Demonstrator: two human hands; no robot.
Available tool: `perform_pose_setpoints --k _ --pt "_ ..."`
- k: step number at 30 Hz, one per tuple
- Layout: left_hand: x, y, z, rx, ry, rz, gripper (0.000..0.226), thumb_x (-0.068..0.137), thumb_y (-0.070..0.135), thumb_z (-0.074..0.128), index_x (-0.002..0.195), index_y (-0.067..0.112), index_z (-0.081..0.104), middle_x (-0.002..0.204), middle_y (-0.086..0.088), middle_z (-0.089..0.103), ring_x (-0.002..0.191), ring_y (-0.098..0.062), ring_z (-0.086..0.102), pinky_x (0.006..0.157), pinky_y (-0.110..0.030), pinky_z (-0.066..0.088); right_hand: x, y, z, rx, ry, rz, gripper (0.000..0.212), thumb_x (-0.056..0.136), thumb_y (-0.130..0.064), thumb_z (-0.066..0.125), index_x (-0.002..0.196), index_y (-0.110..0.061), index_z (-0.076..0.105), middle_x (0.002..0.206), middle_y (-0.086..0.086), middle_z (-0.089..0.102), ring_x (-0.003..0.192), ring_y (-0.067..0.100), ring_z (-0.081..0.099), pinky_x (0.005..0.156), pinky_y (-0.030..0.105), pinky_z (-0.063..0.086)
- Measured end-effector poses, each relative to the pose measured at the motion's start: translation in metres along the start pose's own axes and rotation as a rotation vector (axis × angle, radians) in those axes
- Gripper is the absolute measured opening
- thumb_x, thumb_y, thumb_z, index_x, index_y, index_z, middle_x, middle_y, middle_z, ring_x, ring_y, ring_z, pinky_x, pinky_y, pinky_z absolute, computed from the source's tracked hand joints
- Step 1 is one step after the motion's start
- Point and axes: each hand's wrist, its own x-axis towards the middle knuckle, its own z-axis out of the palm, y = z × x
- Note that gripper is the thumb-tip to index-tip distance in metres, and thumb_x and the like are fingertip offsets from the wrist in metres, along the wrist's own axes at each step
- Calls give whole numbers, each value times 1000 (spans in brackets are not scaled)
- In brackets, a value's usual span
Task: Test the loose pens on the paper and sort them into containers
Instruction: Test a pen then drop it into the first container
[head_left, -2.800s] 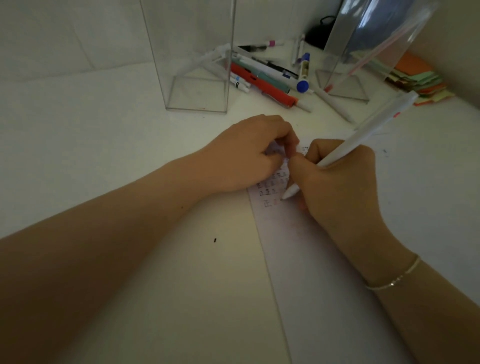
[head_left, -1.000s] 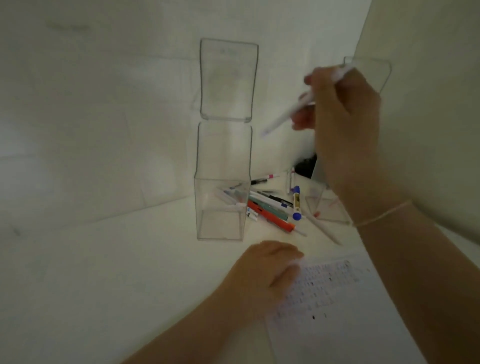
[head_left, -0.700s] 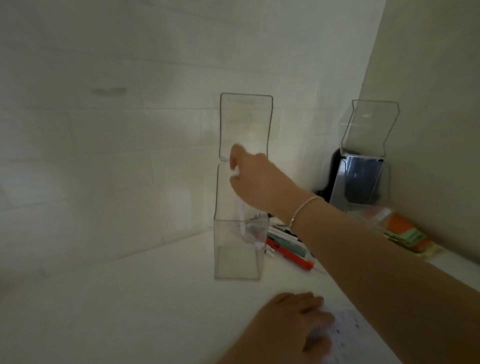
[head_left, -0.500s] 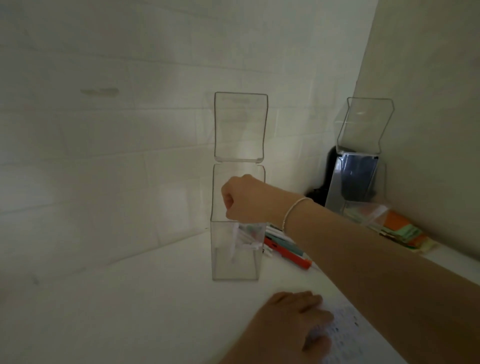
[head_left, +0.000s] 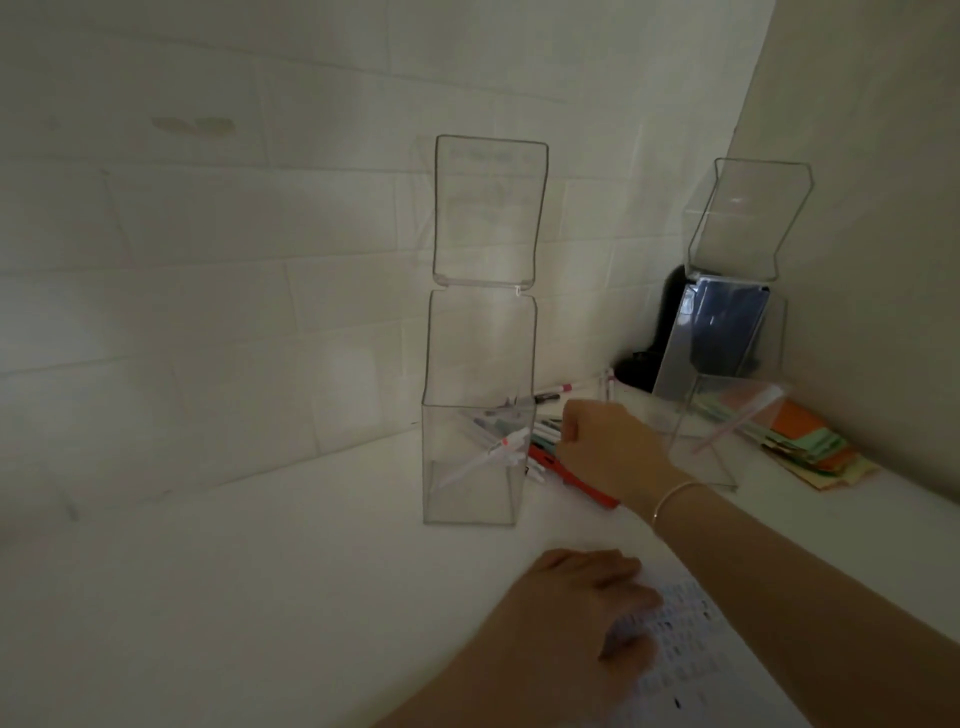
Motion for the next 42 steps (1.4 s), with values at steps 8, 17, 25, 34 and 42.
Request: perform_pose_setpoints --k 8,17,25,34,42 --pt "1 -5 8 42 -43 16 46 86 47 44 130 36 51 146 13 39 134 -4 33 111 -22 19 -3 -5 18 -184 -151 -61 34 90 -21 52 122 -11 49 122 10 52 108 25 55 92 35 47" --pt "0 -3 3 9 -24 3 44 86 46 47 128 34 54 146 9 41 136 -6 32 110 -20 13 -1 3 9 60 -150 100 33 82 -16 62 114 -10 57 107 10 59 88 22 56 77 29 49" --pt "4 -3 -8 -202 -72 -134 42 87 49 56 128 39 53 145 23 36 130 8 31 104 -6 15 -2 0 -43 519 -266 251 14 73 0 62 63 -3 53 54 6 47 46 15 42 42 21 36" --pt "12 -4 -19 -787 346 -648 42 80 46 66 67 9 51 69 1 58 64 -10 51 67 -26 39 -17 -6 -45 652 -312 126 26 81 -4 62 60 -8 47 50 11 53 37 18 49 36 19 38" --pt "12 0 -24 -904 319 -434 7 92 34 54 95 29 58 72 13 61 62 3 53 59 -11 41 -29 -6 -36 721 -463 -7 33 76 -18 77 59 -14 48 54 9 56 45 17 50 44 22 43"
